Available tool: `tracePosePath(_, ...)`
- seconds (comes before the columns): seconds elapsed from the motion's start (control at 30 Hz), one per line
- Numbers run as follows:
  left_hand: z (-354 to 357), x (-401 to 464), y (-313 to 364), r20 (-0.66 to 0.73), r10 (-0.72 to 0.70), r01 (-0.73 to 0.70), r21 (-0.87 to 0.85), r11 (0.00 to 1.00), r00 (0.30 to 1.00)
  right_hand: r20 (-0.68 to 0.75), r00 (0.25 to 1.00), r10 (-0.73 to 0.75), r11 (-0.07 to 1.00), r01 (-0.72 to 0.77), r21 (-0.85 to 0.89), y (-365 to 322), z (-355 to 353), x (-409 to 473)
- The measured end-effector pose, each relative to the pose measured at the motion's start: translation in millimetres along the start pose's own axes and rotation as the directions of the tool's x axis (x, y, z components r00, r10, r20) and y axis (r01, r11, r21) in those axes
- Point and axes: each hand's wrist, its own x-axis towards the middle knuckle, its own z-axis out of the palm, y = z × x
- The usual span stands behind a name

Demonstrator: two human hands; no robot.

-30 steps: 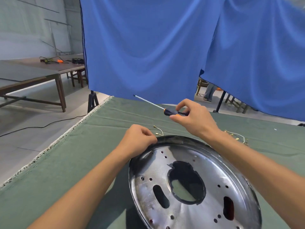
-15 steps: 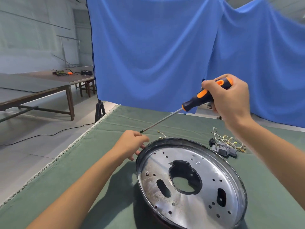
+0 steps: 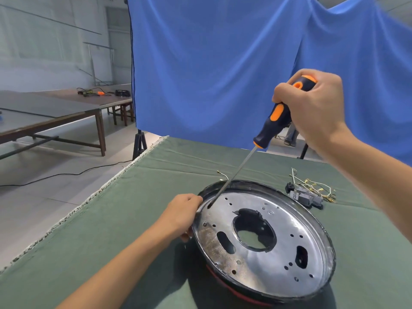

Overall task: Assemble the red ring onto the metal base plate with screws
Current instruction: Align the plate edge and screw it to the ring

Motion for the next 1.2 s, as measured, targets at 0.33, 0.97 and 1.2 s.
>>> tracePosePath(0.33,1.8,-2.0,0.1,-0.016,0.022,-0.023,-0.046,0.999,1.0,0.086,0.996,0.025,0.999,-0.023,-0.023,2.9,11.4,-6.8)
tracePosePath(0.97,1.8,-2.3,1.7,-0.024,0.017,-0.018,-0.025,1.0,1.0,0.064,0.996,0.054,0.999,-0.053,-0.013,-0.3,7.2,-1.9)
tracePosePath(1.2,2.2,-2.3,0.6,-0.027,0.02,-0.02,-0.035,0.999,0.999,0.068,0.997,0.035,0.999,-0.033,-0.038,0.4,8.1,-5.5)
